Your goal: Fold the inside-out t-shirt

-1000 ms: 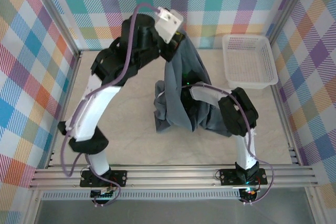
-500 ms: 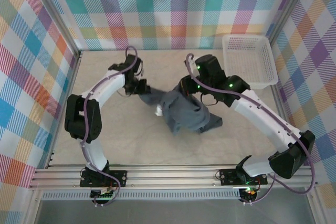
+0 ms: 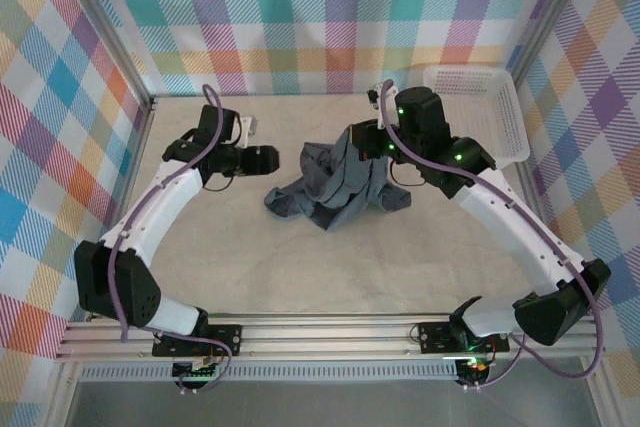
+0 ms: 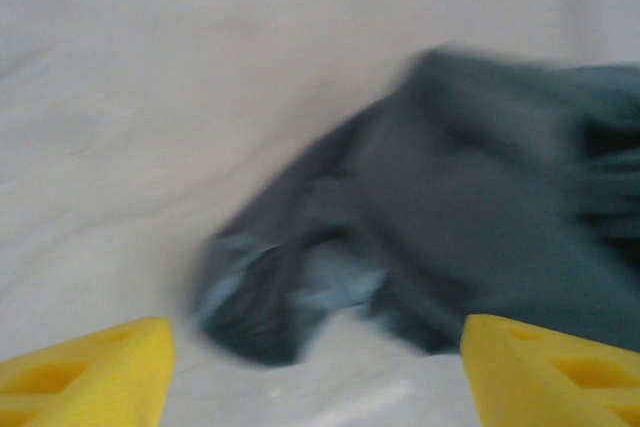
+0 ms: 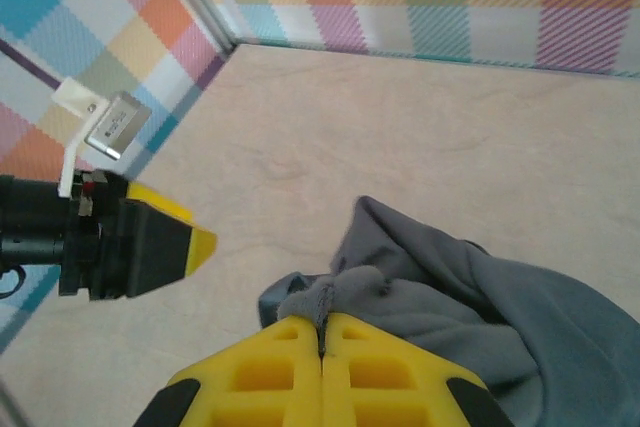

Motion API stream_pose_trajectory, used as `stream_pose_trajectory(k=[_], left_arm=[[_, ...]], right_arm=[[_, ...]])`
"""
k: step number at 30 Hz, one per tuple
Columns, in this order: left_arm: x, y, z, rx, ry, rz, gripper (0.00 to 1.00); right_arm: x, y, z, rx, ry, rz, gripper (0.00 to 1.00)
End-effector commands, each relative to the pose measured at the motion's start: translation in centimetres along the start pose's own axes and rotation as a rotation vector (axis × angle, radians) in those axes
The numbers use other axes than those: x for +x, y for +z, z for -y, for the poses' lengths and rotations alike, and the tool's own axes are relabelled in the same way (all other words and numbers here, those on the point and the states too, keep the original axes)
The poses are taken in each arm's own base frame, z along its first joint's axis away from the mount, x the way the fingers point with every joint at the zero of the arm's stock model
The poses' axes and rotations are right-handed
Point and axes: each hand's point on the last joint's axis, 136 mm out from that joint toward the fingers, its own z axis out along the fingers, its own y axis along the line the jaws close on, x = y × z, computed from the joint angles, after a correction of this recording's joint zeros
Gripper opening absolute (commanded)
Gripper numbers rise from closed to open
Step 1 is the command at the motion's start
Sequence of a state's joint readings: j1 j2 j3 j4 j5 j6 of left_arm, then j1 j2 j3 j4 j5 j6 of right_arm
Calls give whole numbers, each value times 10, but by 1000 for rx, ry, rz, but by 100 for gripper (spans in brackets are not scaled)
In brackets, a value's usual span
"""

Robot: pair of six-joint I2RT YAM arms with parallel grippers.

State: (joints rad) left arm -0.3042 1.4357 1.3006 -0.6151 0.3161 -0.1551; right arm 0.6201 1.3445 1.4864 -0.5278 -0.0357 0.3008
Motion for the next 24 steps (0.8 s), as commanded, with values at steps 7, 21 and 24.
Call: stream_pose_trajectory(k=[7,21,24], left_arm=[[18,59,60,39,217,-90,84],[40,100,-59,-286,-251,-109,0],[12,73,-62,-291,-237,-13,0]], right_arm=[[-10,-4,-37,-217,51,34,0],[37,-31,-9,-114,81,28,0],[115,-30,-5,-164,101,-52,0]])
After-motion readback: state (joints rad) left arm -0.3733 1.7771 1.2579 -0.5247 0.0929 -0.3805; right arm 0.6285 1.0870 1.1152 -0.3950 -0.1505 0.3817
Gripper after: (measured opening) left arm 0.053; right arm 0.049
